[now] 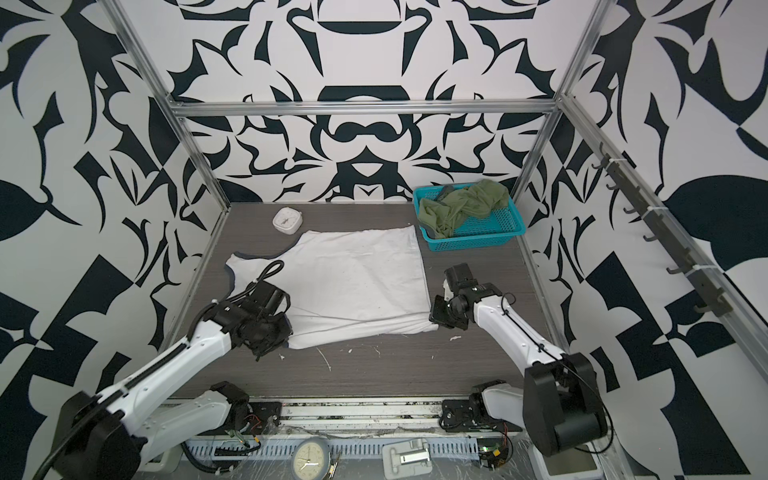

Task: Fold and stack the tank tops

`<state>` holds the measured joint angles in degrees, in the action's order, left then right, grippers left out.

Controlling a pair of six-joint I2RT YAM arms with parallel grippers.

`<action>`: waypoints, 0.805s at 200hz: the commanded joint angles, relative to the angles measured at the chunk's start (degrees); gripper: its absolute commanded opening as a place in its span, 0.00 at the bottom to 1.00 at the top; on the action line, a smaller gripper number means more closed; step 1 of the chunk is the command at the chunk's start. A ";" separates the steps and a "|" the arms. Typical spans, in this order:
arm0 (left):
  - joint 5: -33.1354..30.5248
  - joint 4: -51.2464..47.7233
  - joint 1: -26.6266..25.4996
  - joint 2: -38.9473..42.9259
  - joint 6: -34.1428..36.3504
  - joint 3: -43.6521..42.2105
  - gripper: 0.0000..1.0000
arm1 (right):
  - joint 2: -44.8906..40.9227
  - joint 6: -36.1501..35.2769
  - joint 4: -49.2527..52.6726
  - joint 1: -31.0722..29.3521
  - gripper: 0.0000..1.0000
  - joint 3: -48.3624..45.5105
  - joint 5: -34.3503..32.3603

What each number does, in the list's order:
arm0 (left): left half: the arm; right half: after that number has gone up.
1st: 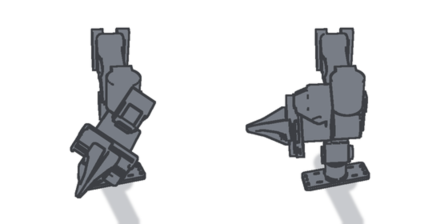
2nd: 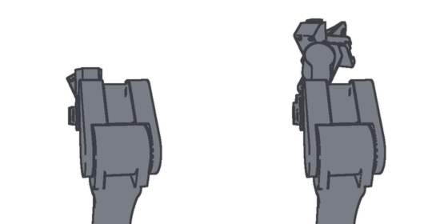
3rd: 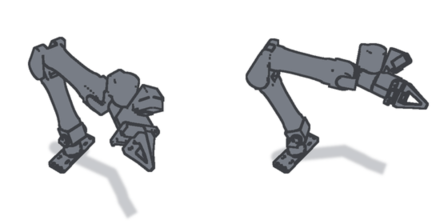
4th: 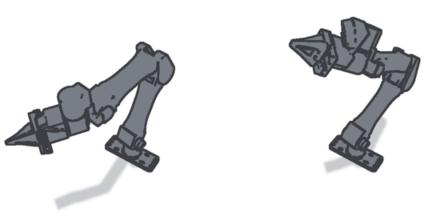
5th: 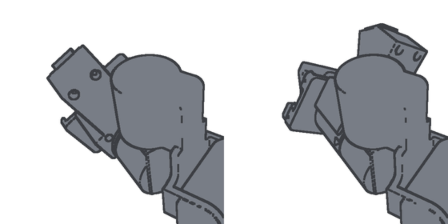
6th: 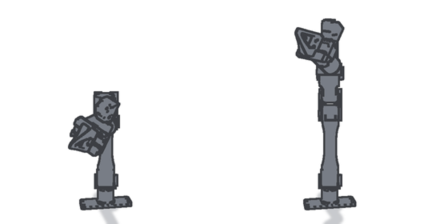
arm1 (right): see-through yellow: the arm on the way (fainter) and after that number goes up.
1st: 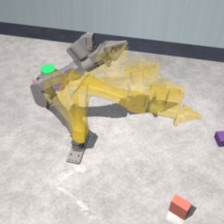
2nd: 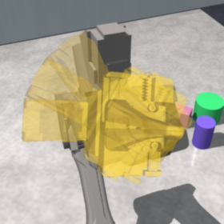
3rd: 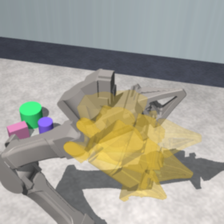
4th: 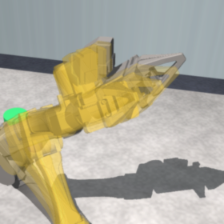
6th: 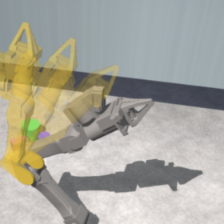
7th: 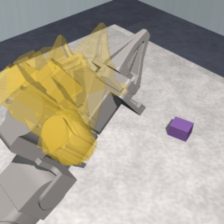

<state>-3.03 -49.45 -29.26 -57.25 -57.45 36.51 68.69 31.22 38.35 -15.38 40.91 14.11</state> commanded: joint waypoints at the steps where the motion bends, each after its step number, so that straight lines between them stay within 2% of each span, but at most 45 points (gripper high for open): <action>1: 2.87 -7.42 -0.94 1.25 -5.52 -5.48 0.02 | -1.86 3.68 5.73 -3.35 0.01 -2.68 -1.60; 42: 3.94 -7.24 -1.33 1.45 -6.64 -9.55 0.16 | -1.89 9.29 5.89 -10.48 0.10 -8.34 -2.89; 53: 3.71 -7.41 -1.33 1.88 -6.62 -9.06 0.23 | -2.53 9.48 7.07 -10.81 0.19 -8.69 -3.54; 68: 3.62 -7.97 -1.34 2.23 -6.32 -7.78 0.46 | -4.31 9.55 9.06 -10.82 0.34 -7.83 -5.14; 71: 3.56 -8.19 -1.40 2.35 -6.21 -7.43 0.49 | -4.82 9.50 9.08 -10.80 0.41 -7.66 -5.08; 79: 3.16 -8.81 -1.48 2.74 -6.01 -6.37 0.53 | -6.20 9.80 9.30 -10.82 0.47 -7.07 -5.44; 96: 0.92 -11.54 -1.51 4.30 -5.79 -2.81 0.56 | -8.22 10.32 11.15 -10.81 0.51 -4.33 -7.85; 125: -5.04 -13.56 -1.51 5.99 -5.43 3.36 0.58 | -9.89 9.15 12.68 -11.32 0.52 1.53 -11.40; 161: -1.87 -4.27 -1.51 -0.46 -3.11 3.92 0.59 | -5.14 9.30 6.45 -11.76 0.51 1.17 -7.68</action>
<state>-5.10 -57.04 -30.57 -53.19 -62.00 40.49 60.29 40.36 47.37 -26.63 41.89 5.91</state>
